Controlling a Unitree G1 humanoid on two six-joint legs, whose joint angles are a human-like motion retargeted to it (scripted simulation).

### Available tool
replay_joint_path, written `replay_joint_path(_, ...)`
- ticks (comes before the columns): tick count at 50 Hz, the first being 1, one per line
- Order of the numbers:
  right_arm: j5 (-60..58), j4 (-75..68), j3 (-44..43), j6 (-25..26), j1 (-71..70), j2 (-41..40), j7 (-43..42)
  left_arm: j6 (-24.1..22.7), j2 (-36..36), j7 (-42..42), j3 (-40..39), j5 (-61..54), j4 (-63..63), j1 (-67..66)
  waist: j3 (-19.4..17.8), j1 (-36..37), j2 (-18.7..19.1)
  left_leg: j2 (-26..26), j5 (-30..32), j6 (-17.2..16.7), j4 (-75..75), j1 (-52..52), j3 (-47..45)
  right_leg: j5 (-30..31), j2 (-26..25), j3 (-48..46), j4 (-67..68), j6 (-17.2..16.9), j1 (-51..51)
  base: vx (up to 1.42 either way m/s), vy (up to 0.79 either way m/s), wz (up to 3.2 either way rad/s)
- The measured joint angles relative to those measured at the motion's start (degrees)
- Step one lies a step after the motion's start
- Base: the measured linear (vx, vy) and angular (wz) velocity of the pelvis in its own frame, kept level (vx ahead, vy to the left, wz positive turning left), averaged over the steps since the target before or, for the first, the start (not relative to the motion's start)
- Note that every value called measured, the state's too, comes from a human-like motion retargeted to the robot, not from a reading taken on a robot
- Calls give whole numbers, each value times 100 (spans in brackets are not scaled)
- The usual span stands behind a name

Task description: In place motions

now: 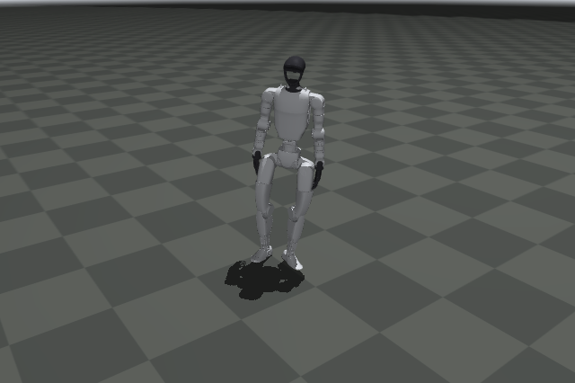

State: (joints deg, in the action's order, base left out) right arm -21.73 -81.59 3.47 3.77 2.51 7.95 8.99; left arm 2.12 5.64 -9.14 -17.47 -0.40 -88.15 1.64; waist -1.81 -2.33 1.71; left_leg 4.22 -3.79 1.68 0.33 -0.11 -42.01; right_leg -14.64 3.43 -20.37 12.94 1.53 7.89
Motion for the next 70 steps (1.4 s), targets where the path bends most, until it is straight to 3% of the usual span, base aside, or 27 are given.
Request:
replay_joint_path(5,171,-136,60,95,-214,134,52,-24,62,-21,-131,62,26,-50,89,-101,88,181,-161,-305,-168,330,-1398,-209,474,-2336,185,-288,-296,-17,-4,-308)
replay_joint_path(8,331,-179,-40,152,-276,169,74,5,179,49,-168,151,-66,-79,111,-29,52,55,-256,-474,-324,650,-2420,230,552,-2805,119,-433,-352,-9,-7,-290)
replay_joint_path(10,445,-190,-118,177,-279,173,105,43,254,113,-231,204,-159,-90,145,-61,-9,-77,-317,-562,-405,789,-2802,988,560,-2663,-49,-503,-260,-3,-10,-228)
replay_joint_path(12,528,-196,-187,187,-256,157,113,48,323,175,-308,209,-214,-120,156,-197,10,-67,-344,-619,-444,860,-2916,1166,325,-2159,-208,-309,-138,-3,-13,-169)
replay_joint_path(15,588,-231,-283,202,-192,135,83,59,416,187,-360,187,-249,-112,153,-627,84,29,-356,-670,-443,885,-3027,1314,161,-1983,-405,-293,-113,-7,-15,-82)
replay_joint_path(26,856,-1201,-602,423,106,236,-164,28,467,233,-225,292,39,604,12,-1605,466,416,-286,-711,-436,736,-3010,1408,-49,-1073,-201,-581,150,-4,-11,6)
replay_joint_path(33,684,-1195,-655,461,348,114,-39,-107,378,140,-165,283,390,575,140,-1449,395,445,-297,-792,-210,804,-3136,1033,-97,-1089,-426,-297,-56,11,-17,12)
replay_joint_path(35,548,-1040,-653,469,352,68,41,-137,335,207,-213,312,388,450,187,-1324,307,479,-233,-670,36,800,-3137,975,-27,-973,-410,-256,-65,12,-16,-3)
replay_joint_path(38,326,-655,-460,441,266,1,99,-186,335,265,-424,198,311,190,315,-1229,-100,478,280,-199,749,742,-3218,934,468,-819,-407,-348,-109,8,-18,-18)
replay_joint_path(40,179,-357,-317,434,127,-26,88,-172,389,249,-564,143,260,37,414,-1278,-509,458,580,545,1594,413,-2838,938,935,-733,-419,-386,-62,5,-21,71)
replay_joint_path(42,-36,-99,-185,432,-4,-14,11,-136,446,290,-636,124,178,-82,389,-1679,-727,573,285,1130,2672,-255,-1637,1122,1016,-1178,-635,-95,-84,9,-20,58)
replay_joint_path(43,-143,-11,-41,402,-74,21,5,-121,440,326,-740,123,116,-157,423,-1105,-875,505,184,1013,2830,-370,-1592,999,1056,-557,-469,-141,53,4,-13,-232)
replay_joint_path(45,-298,201,-6,333,-204,54,76,-92,413,393,-810,90,-45,-208,291,-595,-897,89,-36,892,2810,-821,-537,1021,946,-238,-410,-83,124,-4,-3,-229)
replay_joint_path(50,-150,568,-121,150,-443,60,-37,-134,195,429,-909,-206,-243,-455,-62,264,-449,-882,-54,703,1096,-815,1579,1083,157,252,-492,114,-67,6,-1,-151)
replay_joint_path(52,13,616,-135,132,-473,37,-5,-139,90,433,-924,-181,-268,-626,-126,455,-219,-1019,188,897,565,-673,2072,1082,-164,451,-524,144,-230,21,2,-123)
replay_joint_path(53,85,623,-142,145,-458,13,15,-151,36,443,-931,-156,-284,-737,-90,384,-123,-1018,162,1041,363,-534,2145,1064,-243,428,-558,124,-325,28,4,-22)
replay_joint_path(55,207,528,-31,175,-447,-56,64,-160,-69,410,-1025,-139,-361,-986,58,-160,63,-663,-4,822,342,-262,1690,1023,-373,265,-645,95,-466,28,4,44)
replay_joint_path(58,596,345,80,261,-485,-214,66,-83,-91,365,-1087,-53,-458,-968,63,-449,24,-641,134,758,335,-401,1962,983,-345,300,-622,78,-481,2,-1,-1)
replay_joint_path(60,911,126,58,180,-519,-249,71,-73,-53,403,-1015,35,-366,-911,-67,-325,-5,-694,142,756,133,-126,1793,947,-390,474,-535,90,-542,2,1,-44)
replay_joint_path(65,593,-103,165,205,-175,-176,174,-82,5,296,-719,302,-24,-961,274,-118,-2,-724,118,679,32,-125,1736,942,-354,440,-587,57,-495,20,-1,-14)
replay_joint_path(70,403,-112,275,154,-199,-142,27,-39,191,225,-457,421,173,-692,108,-96,76,-579,142,687,179,-316,1905,759,-399,537,-140,-174,-278,-6,-4,-2)
